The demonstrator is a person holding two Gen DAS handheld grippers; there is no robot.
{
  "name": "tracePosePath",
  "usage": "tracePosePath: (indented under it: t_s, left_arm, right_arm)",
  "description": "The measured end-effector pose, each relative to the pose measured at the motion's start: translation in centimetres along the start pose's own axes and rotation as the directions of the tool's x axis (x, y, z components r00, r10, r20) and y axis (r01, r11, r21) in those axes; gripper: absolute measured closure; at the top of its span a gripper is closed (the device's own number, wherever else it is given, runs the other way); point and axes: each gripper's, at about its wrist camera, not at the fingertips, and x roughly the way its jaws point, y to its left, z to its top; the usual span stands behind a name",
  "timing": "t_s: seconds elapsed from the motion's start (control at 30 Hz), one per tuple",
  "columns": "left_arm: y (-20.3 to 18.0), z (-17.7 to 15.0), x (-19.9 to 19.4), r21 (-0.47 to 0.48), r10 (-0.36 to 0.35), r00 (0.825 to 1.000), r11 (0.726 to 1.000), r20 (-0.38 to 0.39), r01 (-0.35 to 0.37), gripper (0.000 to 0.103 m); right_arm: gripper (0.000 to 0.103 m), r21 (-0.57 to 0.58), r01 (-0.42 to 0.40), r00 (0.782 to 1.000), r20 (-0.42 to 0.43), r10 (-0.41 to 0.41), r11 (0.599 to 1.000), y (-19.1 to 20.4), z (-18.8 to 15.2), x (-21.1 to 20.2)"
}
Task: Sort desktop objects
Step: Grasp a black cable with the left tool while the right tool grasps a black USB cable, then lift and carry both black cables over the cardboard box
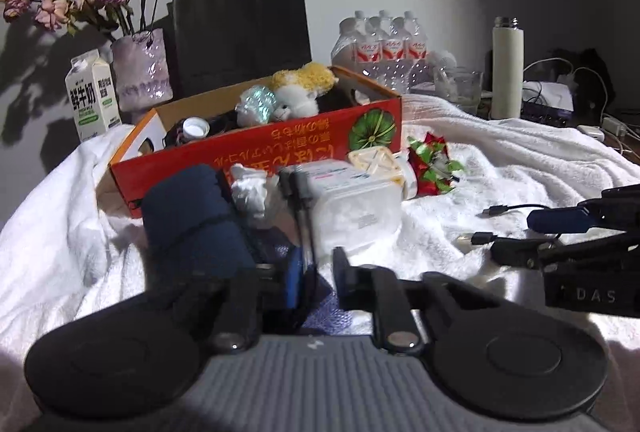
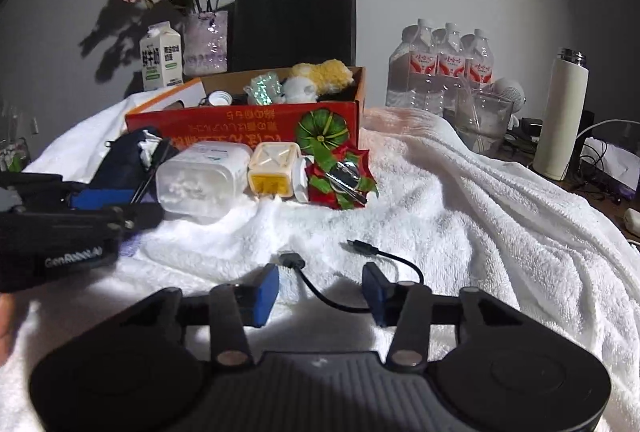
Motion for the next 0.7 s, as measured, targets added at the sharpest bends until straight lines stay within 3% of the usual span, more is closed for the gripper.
tracePosePath:
  t_s: [0.07,0.13,0.17,0.4,0.7]
  left_arm:
    - [0.3,0.0,0.0,-0.015,0.004,1.0,1.0,-0.005,-0.004,0.097]
    - [0.6,0.1,-0.7,-0.044,0.008,1.0,0.999,0.01,-0.008,0.099]
    - [0.8,0.2,-1.2,-0.052,0.002,1.0,0.999,0.021,-0.001,0.099]
    - [1.9,0.9,-7.2,-0.137,-0.019,0.993,0.99,0.113,0.035,0.1]
    - [2.6,0.9,-16.1,-0.207,-0.032,0.97,0.975,0.241,0.084,0.1]
  right_arm:
    - [0.085,-0.019,0.002,1.0,-0.011,-0.002,1.0,0.2,-0.1,0.2]
    - [0.091,-0.038,0.007,1.0,-0.011,-0.007,0.999,0.5,-0.1,0.0]
    - [0.099,-0.048,0.011,1.0,-0.009,-0.012,0.999,0.6,-0.1,-0.3]
    - [0.101,0.013,-0.005,0.997,0.081,0.004,1.0,0.7,0.6,-4.8]
    - [0.102,0.066,-0.099,0.974,0.209,0.083,0.993,1.3,0.9,-11.3]
